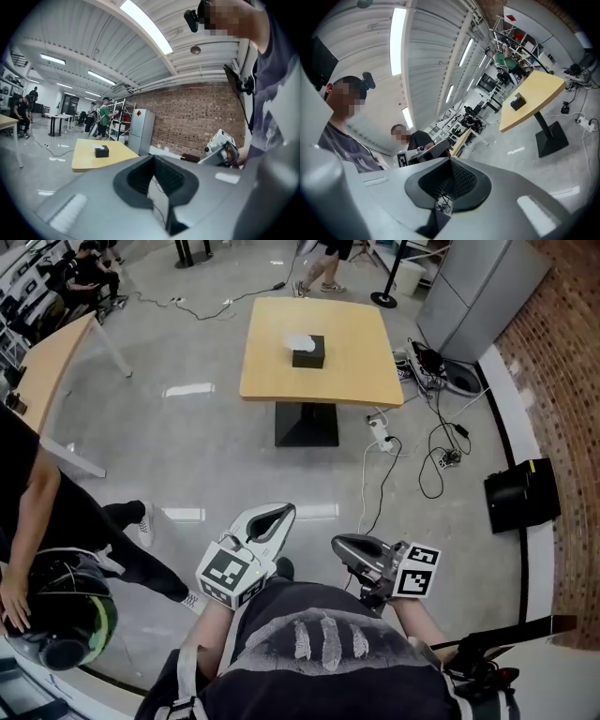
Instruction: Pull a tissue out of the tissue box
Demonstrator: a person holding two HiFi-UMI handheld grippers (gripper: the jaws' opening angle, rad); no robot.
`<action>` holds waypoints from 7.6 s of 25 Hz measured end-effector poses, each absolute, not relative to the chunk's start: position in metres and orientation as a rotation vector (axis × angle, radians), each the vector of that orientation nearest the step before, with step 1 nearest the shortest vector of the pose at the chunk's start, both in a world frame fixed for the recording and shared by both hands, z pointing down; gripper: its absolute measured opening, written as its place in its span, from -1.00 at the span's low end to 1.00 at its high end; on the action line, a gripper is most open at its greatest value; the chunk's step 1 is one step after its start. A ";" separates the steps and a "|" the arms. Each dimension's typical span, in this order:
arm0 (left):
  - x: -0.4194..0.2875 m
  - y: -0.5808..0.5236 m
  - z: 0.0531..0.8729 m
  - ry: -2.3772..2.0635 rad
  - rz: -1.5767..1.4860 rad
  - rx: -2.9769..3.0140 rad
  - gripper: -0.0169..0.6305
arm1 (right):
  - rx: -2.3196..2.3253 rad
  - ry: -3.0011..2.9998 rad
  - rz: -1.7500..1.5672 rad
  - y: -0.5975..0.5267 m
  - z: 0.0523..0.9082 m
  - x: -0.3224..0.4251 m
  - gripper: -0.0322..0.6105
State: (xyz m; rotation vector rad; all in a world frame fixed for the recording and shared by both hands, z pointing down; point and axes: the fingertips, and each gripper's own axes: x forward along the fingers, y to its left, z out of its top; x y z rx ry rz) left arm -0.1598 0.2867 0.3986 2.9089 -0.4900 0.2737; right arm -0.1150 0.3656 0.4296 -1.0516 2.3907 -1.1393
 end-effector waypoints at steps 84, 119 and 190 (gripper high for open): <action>-0.083 0.011 0.409 -0.512 0.310 2.898 -0.94 | -1.078 2.578 -1.066 0.090 0.440 -0.046 -0.91; -0.043 -0.028 0.419 -0.331 0.415 2.904 -0.94 | -1.165 2.377 -1.064 0.045 0.449 -0.013 -0.91; 0.012 -0.277 0.501 -0.275 0.541 2.711 -0.47 | -1.659 2.561 -1.052 -0.175 0.480 0.057 -0.91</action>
